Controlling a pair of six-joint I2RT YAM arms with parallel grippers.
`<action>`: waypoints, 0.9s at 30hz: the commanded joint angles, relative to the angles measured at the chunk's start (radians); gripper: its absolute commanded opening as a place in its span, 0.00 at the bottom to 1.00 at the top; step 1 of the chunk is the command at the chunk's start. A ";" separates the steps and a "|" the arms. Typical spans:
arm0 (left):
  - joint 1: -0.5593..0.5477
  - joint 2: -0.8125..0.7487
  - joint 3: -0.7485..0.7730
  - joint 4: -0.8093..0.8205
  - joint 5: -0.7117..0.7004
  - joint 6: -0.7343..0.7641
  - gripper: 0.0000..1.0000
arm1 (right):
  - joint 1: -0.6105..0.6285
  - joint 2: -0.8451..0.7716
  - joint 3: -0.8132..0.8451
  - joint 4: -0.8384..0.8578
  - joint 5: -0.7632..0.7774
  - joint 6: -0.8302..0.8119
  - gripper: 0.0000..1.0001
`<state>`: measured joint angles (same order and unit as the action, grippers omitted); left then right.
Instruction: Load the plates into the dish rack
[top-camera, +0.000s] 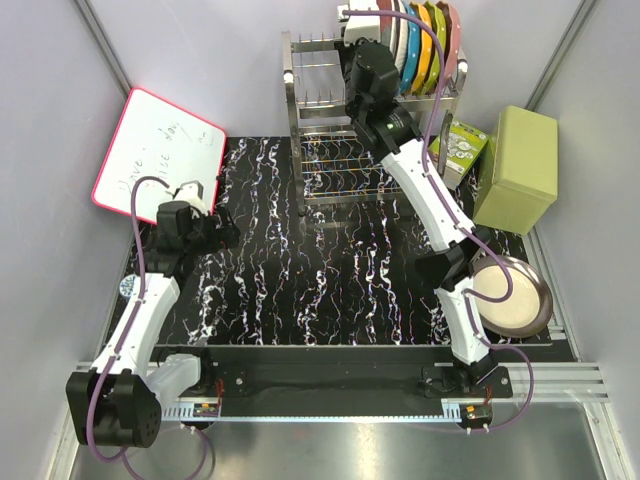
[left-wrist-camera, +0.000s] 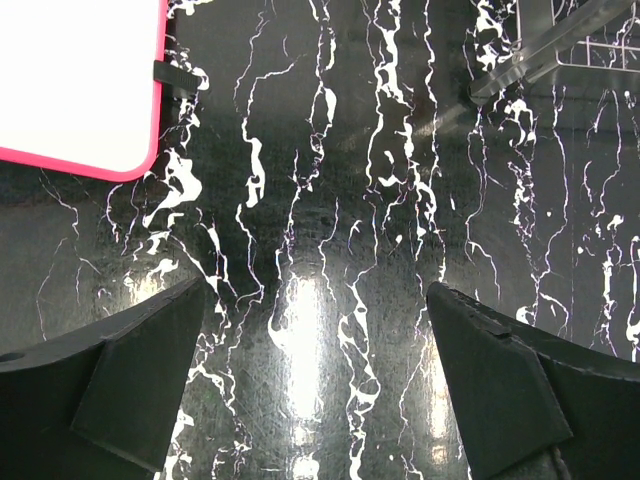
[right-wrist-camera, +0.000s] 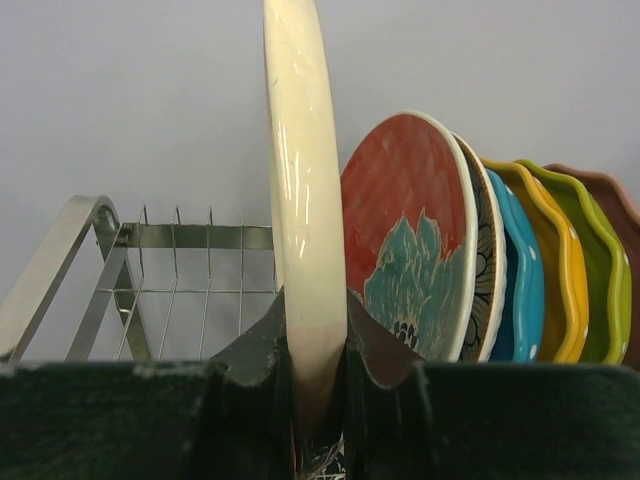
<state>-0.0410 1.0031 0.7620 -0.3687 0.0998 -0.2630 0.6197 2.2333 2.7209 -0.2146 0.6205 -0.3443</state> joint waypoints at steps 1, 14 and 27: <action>0.000 0.005 0.007 0.063 0.006 -0.004 0.99 | 0.003 -0.029 0.034 0.172 0.016 -0.001 0.00; 0.009 0.032 0.003 0.073 0.028 -0.013 0.99 | -0.034 0.003 0.025 0.155 0.035 0.022 0.00; 0.018 0.061 -0.004 0.088 0.057 -0.025 0.99 | -0.051 0.009 0.010 0.164 -0.021 0.007 0.00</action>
<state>-0.0311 1.0580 0.7616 -0.3416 0.1291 -0.2745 0.5682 2.2898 2.7186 -0.2085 0.6357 -0.3336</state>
